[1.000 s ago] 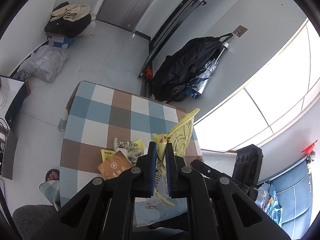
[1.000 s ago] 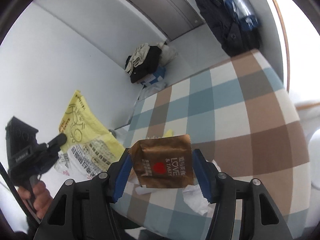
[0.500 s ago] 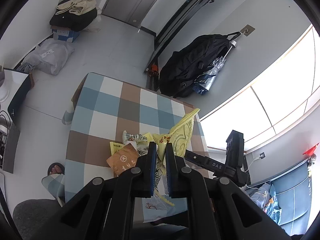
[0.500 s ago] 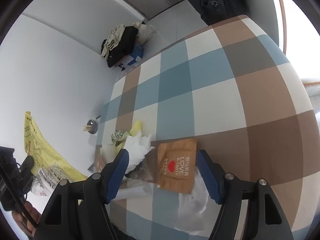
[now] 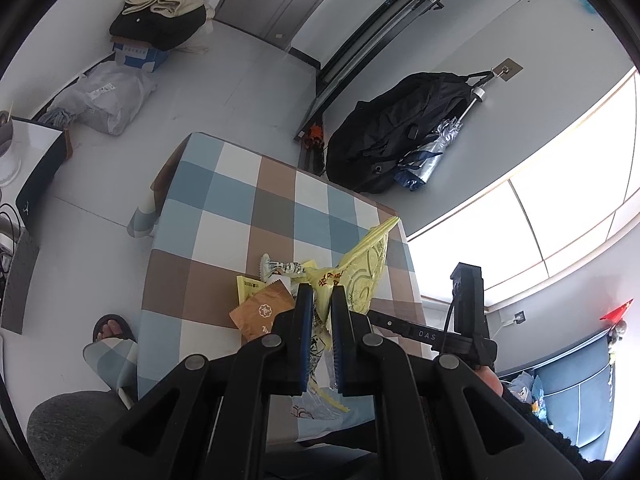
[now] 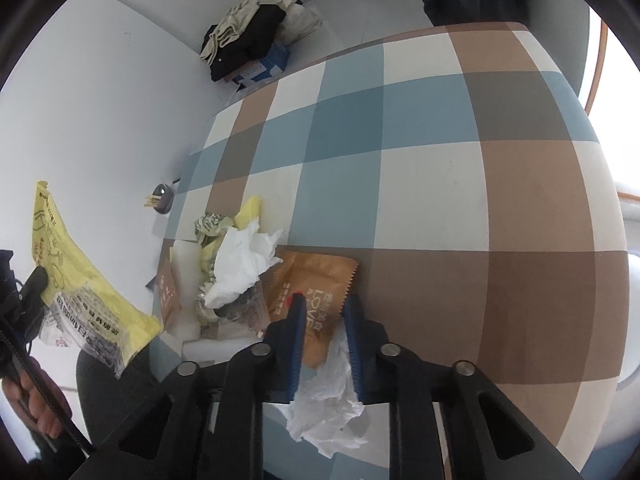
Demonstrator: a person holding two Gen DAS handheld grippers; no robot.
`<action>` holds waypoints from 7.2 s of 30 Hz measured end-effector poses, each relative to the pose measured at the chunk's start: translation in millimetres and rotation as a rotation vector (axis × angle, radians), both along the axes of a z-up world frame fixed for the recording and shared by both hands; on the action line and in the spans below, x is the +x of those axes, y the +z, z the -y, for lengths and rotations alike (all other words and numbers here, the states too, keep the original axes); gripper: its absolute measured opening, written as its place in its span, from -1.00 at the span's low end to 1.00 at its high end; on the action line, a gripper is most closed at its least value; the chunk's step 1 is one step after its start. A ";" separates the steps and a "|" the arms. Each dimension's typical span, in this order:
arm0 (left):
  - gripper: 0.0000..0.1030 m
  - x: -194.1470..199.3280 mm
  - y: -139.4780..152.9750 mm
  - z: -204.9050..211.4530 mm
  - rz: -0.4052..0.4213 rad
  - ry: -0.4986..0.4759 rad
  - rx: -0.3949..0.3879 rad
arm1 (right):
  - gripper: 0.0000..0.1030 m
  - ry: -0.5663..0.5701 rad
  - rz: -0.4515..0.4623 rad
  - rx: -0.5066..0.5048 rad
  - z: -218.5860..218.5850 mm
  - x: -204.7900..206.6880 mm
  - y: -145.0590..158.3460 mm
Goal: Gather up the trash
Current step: 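Carry the yellow bag and brown packet with both tools toward the white bin, then open the right tool over the bin while the left tool drops the yellow bag in, then move both open tools back over the table, then grasp the brown paper snack packet with the right tool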
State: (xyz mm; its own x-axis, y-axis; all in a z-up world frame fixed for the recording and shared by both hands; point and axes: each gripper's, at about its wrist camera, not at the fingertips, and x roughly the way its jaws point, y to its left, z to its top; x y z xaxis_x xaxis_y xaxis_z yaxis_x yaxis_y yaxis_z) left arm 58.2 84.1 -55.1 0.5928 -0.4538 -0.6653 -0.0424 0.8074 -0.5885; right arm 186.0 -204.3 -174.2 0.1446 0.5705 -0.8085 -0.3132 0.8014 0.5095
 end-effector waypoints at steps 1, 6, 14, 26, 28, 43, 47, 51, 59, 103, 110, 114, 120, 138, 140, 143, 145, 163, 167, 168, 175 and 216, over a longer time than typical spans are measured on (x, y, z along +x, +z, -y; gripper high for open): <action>-0.90 0.0 -1.0 -0.6 -0.001 0.000 -0.003 | -0.88 -0.001 -0.002 0.010 -0.1 2.3 -1.6; -0.90 0.7 -4.7 0.0 -0.011 -0.005 -0.006 | -0.98 0.013 0.025 0.081 -1.9 0.9 5.0; -0.90 5.4 0.1 3.4 -0.010 -0.012 -0.012 | -1.00 -0.001 0.117 0.144 9.5 -13.1 39.9; -0.90 23.1 19.9 47.8 0.015 -0.076 0.023 | -1.00 -0.090 0.244 0.239 69.3 -46.0 106.0; -0.90 29.2 26.1 63.7 0.023 -0.101 0.028 | -1.00 -0.112 0.267 0.258 84.4 -52.8 116.2; -0.90 93.6 42.4 237.9 0.039 -0.382 0.027 | -1.00 -0.447 0.395 0.208 259.6 -101.9 156.6; -0.90 113.5 16.9 294.6 -0.012 -0.455 0.057 | -1.00 -0.536 0.371 0.152 300.8 -104.6 137.0; -0.90 128.8 -12.7 334.7 -0.068 -0.508 0.088 | -1.00 -0.596 0.312 0.084 326.6 -94.7 97.1; -0.90 156.2 -78.4 396.5 -0.207 -0.551 0.167 | -1.00 -0.666 0.120 0.090 355.4 -56.1 -2.7; -0.20 172.2 -156.0 487.6 -0.464 -0.603 0.442 | 0.07 -0.792 -0.067 0.109 403.3 -44.9 -98.8; 0.11 160.9 -119.7 471.7 -0.354 -0.578 0.427 | 0.36 -0.787 -0.029 0.073 397.0 -50.5 -82.0; 0.13 150.1 -97.6 461.5 -0.298 -0.558 0.427 | 0.49 -0.790 0.000 0.058 392.4 -57.2 -66.7; 0.17 133.8 -61.6 439.3 -0.207 -0.522 0.422 | 0.61 -0.796 0.053 0.036 383.6 -68.6 -38.3; 0.18 77.2 37.1 336.9 0.102 -0.339 0.436 | 0.73 -0.693 0.348 -0.009 314.1 -95.2 85.5; 0.18 71.6 45.1 321.3 0.126 -0.315 0.432 | 0.73 -0.677 0.380 -0.008 304.2 -97.8 97.8; 0.21 65.1 57.5 294.3 0.154 -0.270 0.425 | 0.73 -0.629 0.408 0.014 284.4 -100.1 114.5; 0.23 59.6 64.8 275.9 0.171 -0.233 0.423 | 0.73 -0.591 0.431 0.008 269.4 -102.2 124.6; 0.46 5.6 65.5 103.2 0.208 0.088 0.413 | 0.81 -0.289 0.559 -0.030 86.9 -120.7 144.8; 0.46 -2.5 59.9 72.2 0.196 0.129 0.397 | 0.81 -0.234 0.560 -0.033 47.3 -122.7 137.5; 0.46 -5.4 59.8 66.0 0.198 0.139 0.398 | 0.82 -0.223 0.558 -0.039 37.2 -122.5 134.8; 0.58 -11.7 45.2 21.0 0.186 0.205 0.404 | 0.86 -0.150 0.511 -0.070 -20.5 -116.0 109.8; 0.71 18.6 -46.0 -85.8 -0.094 0.387 0.147 | 0.52 0.235 0.476 -0.419 -202.0 -95.9 22.0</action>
State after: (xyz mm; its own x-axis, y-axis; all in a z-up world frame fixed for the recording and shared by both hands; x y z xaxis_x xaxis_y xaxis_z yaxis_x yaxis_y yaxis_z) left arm 76.8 169.9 -101.1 0.6341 -0.1055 -0.7660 -0.4074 0.7964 -0.4470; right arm 90.1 -2.3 -152.2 0.4505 0.2828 -0.8468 -0.6165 0.7846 -0.0660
